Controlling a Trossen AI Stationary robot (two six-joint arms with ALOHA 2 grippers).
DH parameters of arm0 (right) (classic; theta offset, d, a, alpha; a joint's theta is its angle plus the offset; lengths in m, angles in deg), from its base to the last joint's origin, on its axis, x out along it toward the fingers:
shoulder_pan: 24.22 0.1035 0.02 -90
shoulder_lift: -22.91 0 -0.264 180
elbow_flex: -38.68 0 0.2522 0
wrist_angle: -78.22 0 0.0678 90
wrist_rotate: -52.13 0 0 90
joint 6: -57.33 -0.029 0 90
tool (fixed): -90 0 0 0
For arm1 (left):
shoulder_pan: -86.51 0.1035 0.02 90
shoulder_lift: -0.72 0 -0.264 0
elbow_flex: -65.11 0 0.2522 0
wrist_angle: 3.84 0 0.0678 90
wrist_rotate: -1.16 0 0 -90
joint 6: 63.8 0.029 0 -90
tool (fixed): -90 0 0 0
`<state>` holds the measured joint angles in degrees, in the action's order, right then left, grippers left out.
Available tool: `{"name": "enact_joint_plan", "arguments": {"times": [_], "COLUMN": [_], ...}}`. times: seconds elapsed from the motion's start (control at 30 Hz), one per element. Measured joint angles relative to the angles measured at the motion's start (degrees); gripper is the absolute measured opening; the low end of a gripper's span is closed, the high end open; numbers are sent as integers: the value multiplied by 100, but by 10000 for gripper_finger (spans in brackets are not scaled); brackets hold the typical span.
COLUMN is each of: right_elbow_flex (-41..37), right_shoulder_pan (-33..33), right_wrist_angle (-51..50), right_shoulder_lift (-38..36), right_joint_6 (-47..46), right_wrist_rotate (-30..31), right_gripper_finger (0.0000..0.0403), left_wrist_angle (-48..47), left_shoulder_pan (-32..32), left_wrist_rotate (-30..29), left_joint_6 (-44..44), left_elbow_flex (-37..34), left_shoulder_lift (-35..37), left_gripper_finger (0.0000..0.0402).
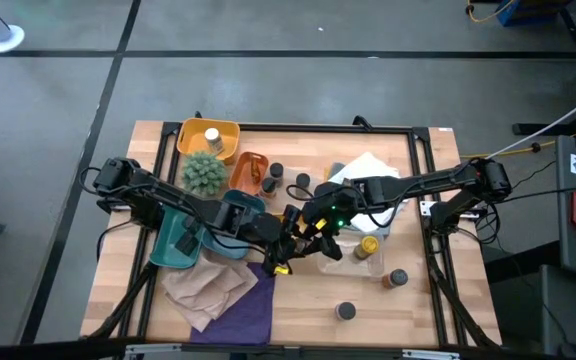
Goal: Sort spices by type
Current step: Put the brown seasoning bottle into the bottom yellow bin
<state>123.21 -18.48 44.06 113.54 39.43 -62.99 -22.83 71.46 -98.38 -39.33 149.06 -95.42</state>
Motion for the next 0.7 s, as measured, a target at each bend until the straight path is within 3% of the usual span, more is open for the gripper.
{"name": "enact_joint_plan", "arguments": {"times": [0.23, 0.7], "right_elbow_flex": [0, 27], "right_shoulder_pan": [2, -68], "right_wrist_angle": [-63, -492], "right_shoulder_lift": [0, 0], "right_joint_6": [-8, 14], "right_wrist_rotate": [217, 649], "right_gripper_finger": [214, 300], "left_wrist_angle": [2, -96], "left_shoulder_pan": [14, 26], "left_wrist_rotate": [-10, -18], "left_joint_6": [-24, -363], "left_elbow_flex": [0, -2], "left_shoulder_lift": [-9, -28], "left_gripper_finger": [174, 172]}}
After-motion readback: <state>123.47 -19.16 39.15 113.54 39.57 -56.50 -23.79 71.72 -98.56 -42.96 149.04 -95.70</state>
